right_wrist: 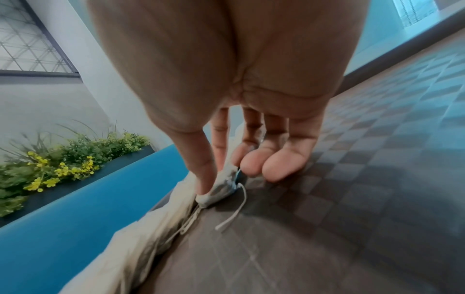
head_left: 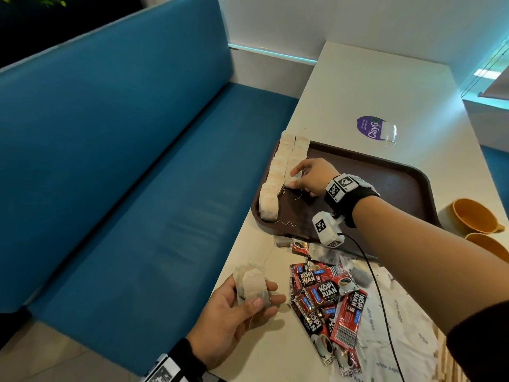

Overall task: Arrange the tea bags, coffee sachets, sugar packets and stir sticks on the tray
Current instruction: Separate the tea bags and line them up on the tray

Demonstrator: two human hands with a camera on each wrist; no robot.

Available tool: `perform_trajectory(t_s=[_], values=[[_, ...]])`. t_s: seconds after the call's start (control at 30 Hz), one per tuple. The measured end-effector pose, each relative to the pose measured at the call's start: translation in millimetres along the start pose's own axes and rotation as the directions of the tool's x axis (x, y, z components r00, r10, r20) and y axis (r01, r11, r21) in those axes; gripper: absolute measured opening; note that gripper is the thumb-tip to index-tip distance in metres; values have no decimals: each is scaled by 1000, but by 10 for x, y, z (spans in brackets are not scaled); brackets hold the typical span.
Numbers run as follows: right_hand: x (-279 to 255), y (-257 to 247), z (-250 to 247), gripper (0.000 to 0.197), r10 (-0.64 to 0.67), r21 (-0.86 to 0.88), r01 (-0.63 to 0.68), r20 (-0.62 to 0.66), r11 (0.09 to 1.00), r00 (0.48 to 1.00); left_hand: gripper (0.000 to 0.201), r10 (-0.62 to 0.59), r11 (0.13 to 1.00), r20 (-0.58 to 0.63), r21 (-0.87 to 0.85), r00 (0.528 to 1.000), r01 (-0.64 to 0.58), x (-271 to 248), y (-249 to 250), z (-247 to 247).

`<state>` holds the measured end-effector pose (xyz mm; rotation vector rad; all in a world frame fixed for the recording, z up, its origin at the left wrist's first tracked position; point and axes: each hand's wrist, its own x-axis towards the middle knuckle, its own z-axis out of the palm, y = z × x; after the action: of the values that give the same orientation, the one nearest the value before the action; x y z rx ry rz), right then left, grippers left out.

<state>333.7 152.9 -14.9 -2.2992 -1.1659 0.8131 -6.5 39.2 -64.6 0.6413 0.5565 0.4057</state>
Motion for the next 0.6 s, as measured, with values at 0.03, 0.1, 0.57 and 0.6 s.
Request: perform_trajectory(t_s=[0.03, 0.1, 0.57, 0.6], values=[[-28, 6, -11, 30, -2, 26, 2, -8, 1000, 1000, 52, 5, 1000, -7, 1, 1000, -5, 3, -4, 2], [-131, 9, -46, 24, -18, 88, 23, -57, 996, 998, 53, 21, 1000, -13, -22, 1000, -21, 0, -11, 12], [-2351, -181, 398, 17, -135, 414, 119, 10, 903, 991, 46, 72, 997, -49, -11, 996, -73, -64, 18, 142], [-2415, -128, 493, 19, -114, 440, 100, 5, 893, 993, 45, 73, 997, -39, -6, 997, -74, -68, 19, 148]])
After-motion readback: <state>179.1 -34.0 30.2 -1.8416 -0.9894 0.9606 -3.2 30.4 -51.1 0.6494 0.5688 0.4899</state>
